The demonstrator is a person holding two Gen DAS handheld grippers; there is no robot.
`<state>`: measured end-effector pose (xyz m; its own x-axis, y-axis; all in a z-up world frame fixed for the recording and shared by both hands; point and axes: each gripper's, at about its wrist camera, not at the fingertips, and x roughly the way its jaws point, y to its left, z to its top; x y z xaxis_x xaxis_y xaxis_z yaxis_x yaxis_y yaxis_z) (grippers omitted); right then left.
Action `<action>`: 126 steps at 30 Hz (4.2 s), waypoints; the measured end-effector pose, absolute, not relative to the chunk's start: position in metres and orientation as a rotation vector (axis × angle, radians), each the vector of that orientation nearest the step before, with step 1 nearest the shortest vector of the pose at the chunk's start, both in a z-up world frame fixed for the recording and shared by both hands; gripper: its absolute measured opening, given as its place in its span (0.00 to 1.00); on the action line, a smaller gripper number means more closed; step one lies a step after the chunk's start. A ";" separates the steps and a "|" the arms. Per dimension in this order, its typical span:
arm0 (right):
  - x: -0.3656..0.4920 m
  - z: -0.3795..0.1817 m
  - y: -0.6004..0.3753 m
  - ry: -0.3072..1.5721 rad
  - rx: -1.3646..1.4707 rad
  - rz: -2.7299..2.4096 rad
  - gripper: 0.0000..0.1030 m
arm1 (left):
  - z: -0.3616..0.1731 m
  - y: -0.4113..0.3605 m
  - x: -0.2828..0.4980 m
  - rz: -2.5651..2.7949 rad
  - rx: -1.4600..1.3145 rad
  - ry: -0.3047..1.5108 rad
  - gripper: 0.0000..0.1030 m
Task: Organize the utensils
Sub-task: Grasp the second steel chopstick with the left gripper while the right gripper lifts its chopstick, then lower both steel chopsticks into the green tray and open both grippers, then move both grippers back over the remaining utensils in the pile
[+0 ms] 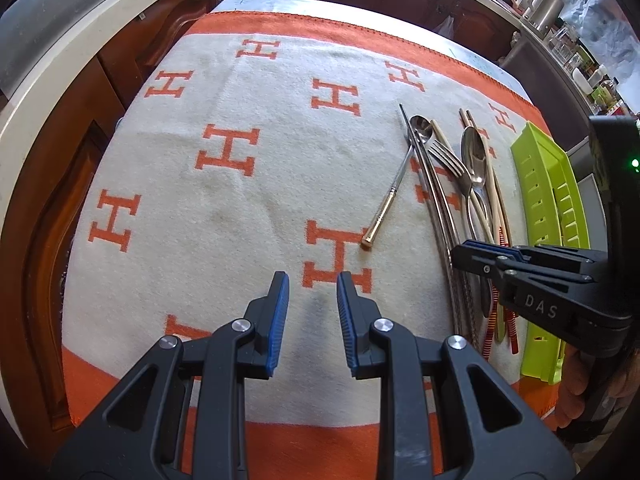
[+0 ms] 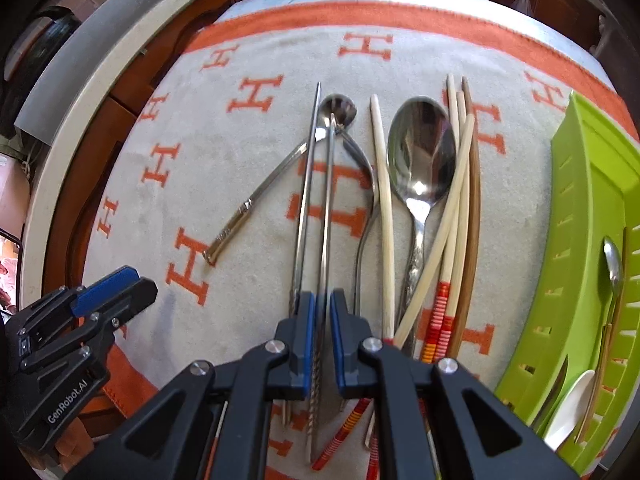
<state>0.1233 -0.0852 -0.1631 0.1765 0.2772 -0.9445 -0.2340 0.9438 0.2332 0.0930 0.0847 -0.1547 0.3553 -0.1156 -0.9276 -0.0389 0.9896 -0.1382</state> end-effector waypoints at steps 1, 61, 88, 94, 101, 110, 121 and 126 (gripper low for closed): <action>0.122 -0.163 -0.084 1.341 0.024 0.363 0.08 | -0.154 0.084 0.093 -0.052 -0.144 1.207 0.21; 0.053 -0.116 -0.286 1.081 0.548 0.178 0.05 | -0.091 -0.100 0.117 -0.417 -0.132 1.178 0.03; 0.024 -0.114 -0.286 1.045 0.458 0.074 0.17 | -0.099 -0.149 0.085 -0.412 0.102 1.181 0.16; 0.015 -0.109 -0.272 1.048 0.421 0.083 0.17 | -0.096 -0.117 0.073 -0.351 0.085 1.169 0.22; 0.010 -0.107 -0.246 1.067 0.364 0.107 0.17 | -0.100 -0.083 0.061 -0.277 0.088 1.155 0.22; 0.011 -0.096 -0.212 1.068 0.258 0.136 0.17 | -0.093 -0.045 0.057 -0.220 0.053 1.113 0.22; 0.054 -0.081 -0.179 1.070 0.274 0.222 0.17 | -0.079 0.007 0.083 -0.130 0.075 1.077 0.22; 0.092 -0.082 -0.153 1.099 0.270 0.286 0.17 | -0.066 0.018 0.108 -0.120 0.095 1.035 0.23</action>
<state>0.0916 -0.1534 -0.0823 0.4256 0.3574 -0.8313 -0.0929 0.9311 0.3528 0.1082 0.0181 -0.0657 0.5047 -0.0543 -0.8616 0.1442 0.9893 0.0221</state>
